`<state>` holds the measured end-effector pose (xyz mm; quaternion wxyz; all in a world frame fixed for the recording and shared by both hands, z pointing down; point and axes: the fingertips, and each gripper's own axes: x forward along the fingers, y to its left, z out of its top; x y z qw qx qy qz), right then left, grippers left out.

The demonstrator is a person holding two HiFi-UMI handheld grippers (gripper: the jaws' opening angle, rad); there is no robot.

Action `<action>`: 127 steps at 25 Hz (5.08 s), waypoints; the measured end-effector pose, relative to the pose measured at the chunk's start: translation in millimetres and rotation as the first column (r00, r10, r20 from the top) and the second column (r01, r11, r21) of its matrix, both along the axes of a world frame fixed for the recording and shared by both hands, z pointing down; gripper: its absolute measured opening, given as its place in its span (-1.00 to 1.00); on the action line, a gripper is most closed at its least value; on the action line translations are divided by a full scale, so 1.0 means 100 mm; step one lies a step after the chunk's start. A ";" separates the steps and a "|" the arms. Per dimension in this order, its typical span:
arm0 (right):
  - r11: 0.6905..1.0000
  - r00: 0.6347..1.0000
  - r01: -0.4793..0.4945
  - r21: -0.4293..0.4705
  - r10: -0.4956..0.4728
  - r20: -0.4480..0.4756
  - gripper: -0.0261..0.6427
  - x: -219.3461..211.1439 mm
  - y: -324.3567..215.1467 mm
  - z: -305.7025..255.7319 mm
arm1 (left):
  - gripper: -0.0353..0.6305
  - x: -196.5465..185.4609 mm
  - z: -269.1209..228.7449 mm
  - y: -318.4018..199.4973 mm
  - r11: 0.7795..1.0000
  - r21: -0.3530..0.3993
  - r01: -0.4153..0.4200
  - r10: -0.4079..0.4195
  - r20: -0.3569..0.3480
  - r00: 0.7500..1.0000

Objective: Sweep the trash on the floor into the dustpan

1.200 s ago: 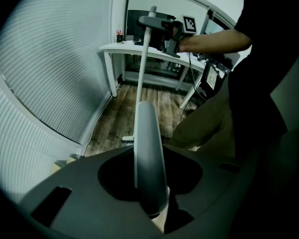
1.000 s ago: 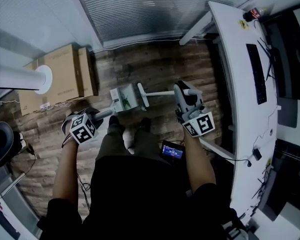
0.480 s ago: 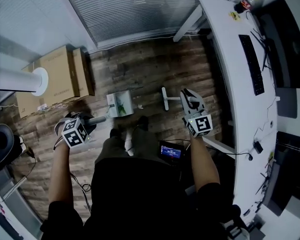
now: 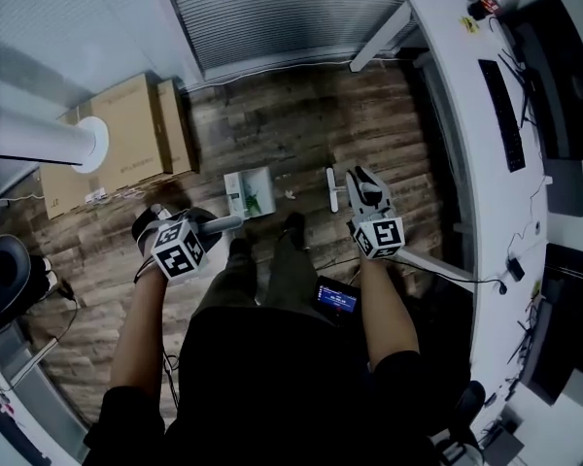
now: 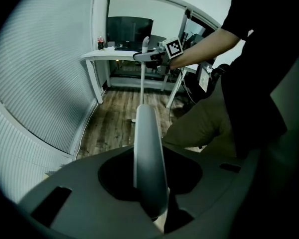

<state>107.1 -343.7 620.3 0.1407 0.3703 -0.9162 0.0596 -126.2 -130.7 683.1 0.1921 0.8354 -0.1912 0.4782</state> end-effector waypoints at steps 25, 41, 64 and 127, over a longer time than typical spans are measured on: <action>0.997 0.917 -0.075 -0.021 0.077 0.391 -0.69 -0.65 0.49 -0.70 | -0.65 -0.19 0.00 -0.04 0.999 0.033 -0.002 0.003 -0.037 0.999; 0.983 0.963 -0.051 0.178 0.001 0.270 -0.76 -0.33 0.83 -1.99 | -0.45 -0.43 -1.53 -0.31 0.924 0.302 0.234 -0.129 -0.331 0.935; 0.957 0.948 -0.218 0.191 0.161 0.275 -0.78 0.54 2.23 -2.61 | -0.91 -0.18 -3.14 0.35 0.546 0.261 0.796 -0.126 -0.914 0.386; 0.929 0.906 -0.370 0.012 0.357 0.227 -0.78 -0.43 5.54 -1.93 | -0.91 -0.17 -2.33 3.19 0.861 0.166 0.480 -0.123 -0.849 0.513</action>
